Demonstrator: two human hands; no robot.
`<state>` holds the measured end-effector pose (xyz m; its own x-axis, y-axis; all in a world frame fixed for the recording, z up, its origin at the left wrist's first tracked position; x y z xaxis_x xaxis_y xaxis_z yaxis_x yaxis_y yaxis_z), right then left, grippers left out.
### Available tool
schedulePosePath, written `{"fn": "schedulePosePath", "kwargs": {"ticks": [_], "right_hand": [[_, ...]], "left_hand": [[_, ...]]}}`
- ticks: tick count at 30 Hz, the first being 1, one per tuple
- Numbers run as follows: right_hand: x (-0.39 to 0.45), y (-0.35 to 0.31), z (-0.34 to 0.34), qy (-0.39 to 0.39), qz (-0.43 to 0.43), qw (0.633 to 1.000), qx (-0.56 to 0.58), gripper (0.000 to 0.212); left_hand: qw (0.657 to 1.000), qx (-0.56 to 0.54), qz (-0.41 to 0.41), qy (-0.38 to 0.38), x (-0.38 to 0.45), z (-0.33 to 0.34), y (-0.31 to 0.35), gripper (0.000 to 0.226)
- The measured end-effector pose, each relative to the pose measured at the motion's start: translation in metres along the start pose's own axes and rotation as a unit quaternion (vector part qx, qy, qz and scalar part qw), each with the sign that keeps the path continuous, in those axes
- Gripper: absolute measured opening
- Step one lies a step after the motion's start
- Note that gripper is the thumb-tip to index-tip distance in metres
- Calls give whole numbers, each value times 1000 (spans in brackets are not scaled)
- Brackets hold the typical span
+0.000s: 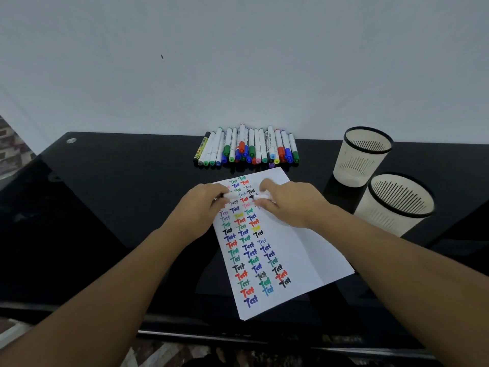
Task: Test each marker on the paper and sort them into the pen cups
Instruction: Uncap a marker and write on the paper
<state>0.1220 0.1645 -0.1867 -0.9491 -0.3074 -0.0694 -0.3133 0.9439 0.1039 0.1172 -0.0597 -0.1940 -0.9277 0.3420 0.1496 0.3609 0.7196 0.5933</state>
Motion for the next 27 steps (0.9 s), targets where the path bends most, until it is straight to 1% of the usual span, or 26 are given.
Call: {"fn": "schedulePosePath", "kwargs": {"ticks": [1, 2, 4, 7, 9, 10, 12, 14, 15, 17, 18, 20, 21, 22, 23, 24, 25, 27], "right_hand": [[-2, 5, 3, -4, 28, 998, 65, 39], [-4, 10, 5, -4, 55, 987, 150, 35], [-7, 13, 7, 5, 87, 949, 302, 37], [-13, 6, 11, 39, 118, 884, 450, 31], [-17, 2, 14, 56, 144, 831, 533, 40], [-19, 0, 16, 56, 143, 815, 559, 41], [-24, -4, 19, 51, 113, 806, 578, 44], [-27, -6, 23, 62, 85, 822, 560, 51], [-29, -7, 25, 77, 84, 831, 545, 48], [-29, -6, 30, 114, 95, 831, 536, 35], [-28, -7, 32, 134, 100, 819, 549, 28], [-30, -10, 30, 159, 106, 793, 579, 6], [-31, -12, 27, 171, 110, 789, 579, 11], [-33, -13, 26, 172, 118, 790, 577, 24], [-36, -13, 26, 167, 127, 794, 571, 35], [-37, -11, 27, 161, 137, 802, 559, 41], [-39, -10, 28, 156, 146, 811, 545, 39], [-40, -6, 32, 156, 157, 823, 523, 23]], "left_hand": [[1000, 4, -10, 1, -2, -1, -5, 33], [1000, 8, -14, -3, -4, 1, -10, 33], [1000, 12, -14, -11, -9, 6, -13, 32], [1000, 4, -11, -12, -15, 17, -11, 36], [1000, -1, -12, -18, -17, 24, -8, 50], [1000, 4, -8, -27, -18, 28, -6, 56], [997, 38, 12, -59, -22, 37, -5, 60], [991, 85, 34, -95, -25, 43, -5, 55], [988, 101, 40, -105, -25, 45, -5, 53], [986, 117, 42, -115, -23, 46, -5, 51], [985, 121, 41, -116, -23, 46, -5, 52], [985, 121, 37, -118, -23, 45, -6, 55], [985, 119, 35, -118, -24, 45, -6, 56], [986, 118, 33, -117, -25, 44, -6, 56], [986, 116, 32, -114, -25, 44, -6, 57], [987, 116, 31, -111, -26, 44, -5, 58], [987, 115, 30, -108, -25, 44, -5, 59], [988, 112, 23, -104, -25, 44, -5, 62]]}}
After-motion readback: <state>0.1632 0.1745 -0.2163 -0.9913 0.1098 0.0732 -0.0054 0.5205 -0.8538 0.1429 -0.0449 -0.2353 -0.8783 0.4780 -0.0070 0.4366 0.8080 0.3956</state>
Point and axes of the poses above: each hand's wrist, its own x-axis towards the middle knuckle, its own z-axis out of the palm, y = z × x, the point moved 3 cm from there along x, towards the middle knuckle, and after that the axes turned 10 degrees about -x, right-handed, at the moved point
